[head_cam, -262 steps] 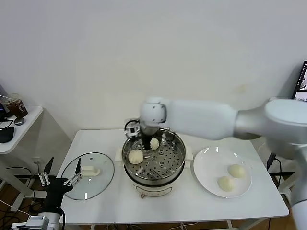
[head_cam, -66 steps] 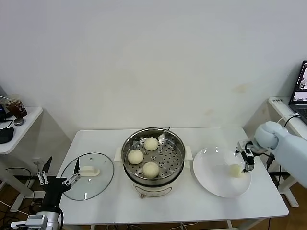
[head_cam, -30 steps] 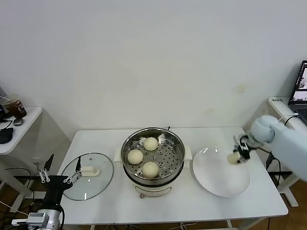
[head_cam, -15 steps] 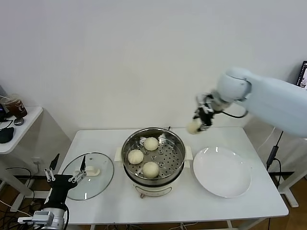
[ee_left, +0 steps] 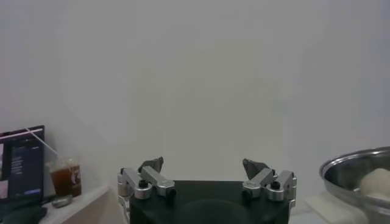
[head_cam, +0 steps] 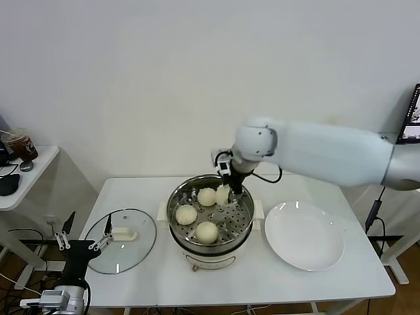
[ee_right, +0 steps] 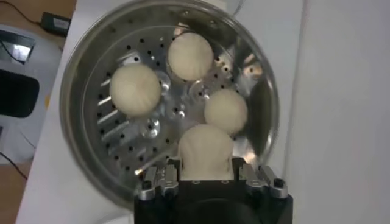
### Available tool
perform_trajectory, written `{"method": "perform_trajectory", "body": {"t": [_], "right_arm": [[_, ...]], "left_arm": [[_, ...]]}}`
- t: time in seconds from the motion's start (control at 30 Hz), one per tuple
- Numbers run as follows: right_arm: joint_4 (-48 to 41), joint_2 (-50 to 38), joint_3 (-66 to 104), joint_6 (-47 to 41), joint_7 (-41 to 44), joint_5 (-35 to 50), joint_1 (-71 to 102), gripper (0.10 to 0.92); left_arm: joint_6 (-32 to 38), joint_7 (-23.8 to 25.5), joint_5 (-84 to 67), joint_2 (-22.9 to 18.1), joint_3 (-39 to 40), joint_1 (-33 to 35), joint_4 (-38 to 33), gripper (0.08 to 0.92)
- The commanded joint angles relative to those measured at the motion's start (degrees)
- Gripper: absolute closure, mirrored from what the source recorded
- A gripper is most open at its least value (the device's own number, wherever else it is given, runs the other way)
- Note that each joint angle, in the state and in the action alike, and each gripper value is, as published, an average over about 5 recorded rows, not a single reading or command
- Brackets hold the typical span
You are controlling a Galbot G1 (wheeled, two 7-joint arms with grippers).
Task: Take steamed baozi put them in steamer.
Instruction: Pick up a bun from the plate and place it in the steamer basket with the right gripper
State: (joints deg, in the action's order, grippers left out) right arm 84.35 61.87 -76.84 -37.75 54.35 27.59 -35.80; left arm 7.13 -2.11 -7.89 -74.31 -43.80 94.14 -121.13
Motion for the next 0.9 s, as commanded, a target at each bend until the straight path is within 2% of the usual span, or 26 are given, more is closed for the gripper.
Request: {"method": "perform_trajectory", "body": {"t": [0.03, 0.53, 0.73, 0.9], "right_arm": [[-1.4, 3.8, -2.5, -4.0, -2.6, 0.9, 4.1, 0.524], [-2.1, 0.4, 0.3, -3.9, -3.5, -1.7, 7.7, 0.513], [0.6, -3.4, 3.3, -3.9, -4.0, -0.8, 6.2, 0.366], [7.2, -9.5, 8.5, -3.9, -5.7, 0.7, 4.9, 0.234]], "left_arm": [[0.4, 0.0, 0.0, -0.1, -0.1, 0.0, 0.5, 0.177], [0.4, 0.0, 0.1, -0.1, -0.3, -0.1, 0.3, 0.177], [0.3, 0.0, 0.0, 0.0, -0.4, -0.2, 0.2, 0.177], [0.3, 0.2, -0.2, 0.2, -0.5, -0.5, 0.3, 0.177]]}}
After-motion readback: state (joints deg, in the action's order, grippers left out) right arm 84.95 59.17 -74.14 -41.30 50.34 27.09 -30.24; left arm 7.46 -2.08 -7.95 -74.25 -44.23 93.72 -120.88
